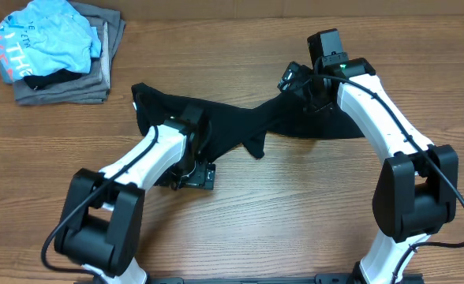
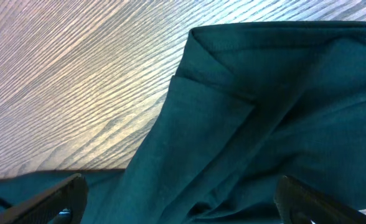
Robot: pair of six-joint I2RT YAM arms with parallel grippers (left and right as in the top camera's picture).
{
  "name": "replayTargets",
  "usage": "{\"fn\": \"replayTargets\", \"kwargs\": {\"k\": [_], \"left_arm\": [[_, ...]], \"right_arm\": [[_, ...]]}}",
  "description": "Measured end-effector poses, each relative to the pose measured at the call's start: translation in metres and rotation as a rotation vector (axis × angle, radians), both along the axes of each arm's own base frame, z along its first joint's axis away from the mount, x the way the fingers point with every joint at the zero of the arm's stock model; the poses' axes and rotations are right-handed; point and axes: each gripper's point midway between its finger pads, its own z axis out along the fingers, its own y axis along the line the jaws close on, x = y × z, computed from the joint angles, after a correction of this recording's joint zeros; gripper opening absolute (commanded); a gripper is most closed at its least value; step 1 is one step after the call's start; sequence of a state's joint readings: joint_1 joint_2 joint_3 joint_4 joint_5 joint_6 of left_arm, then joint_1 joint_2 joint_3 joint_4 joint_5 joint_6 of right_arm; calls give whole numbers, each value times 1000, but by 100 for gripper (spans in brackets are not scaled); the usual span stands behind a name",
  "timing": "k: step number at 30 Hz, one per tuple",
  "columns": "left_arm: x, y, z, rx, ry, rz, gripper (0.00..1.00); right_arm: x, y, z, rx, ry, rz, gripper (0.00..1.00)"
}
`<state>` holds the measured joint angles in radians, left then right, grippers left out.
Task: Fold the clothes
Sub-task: 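Reach the left gripper to the shirt's left side and grasp it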
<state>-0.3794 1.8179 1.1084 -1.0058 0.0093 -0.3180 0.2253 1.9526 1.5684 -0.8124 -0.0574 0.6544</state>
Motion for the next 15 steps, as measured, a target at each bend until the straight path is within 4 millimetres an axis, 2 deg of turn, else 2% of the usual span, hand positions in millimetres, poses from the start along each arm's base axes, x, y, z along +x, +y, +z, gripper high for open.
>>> {"fn": "replayTargets", "kwargs": {"k": [3, 5, 10, 15], "left_arm": [[2, 1, -9, 18, 7, 16, 88], [3, 1, -14, 23, 13, 22, 80], [8, 3, -13, 39, -7, 26, 63], [6, 9, -13, 68, -1, 22, 59]], "right_arm": [[0, -1, 0, -6, -1, -3, 100], [0, -2, 0, -8, -2, -3, 100], [2, -2, 1, -9, -11, -5, 100], [5, -1, 2, -7, -21, -5, 100]]}}
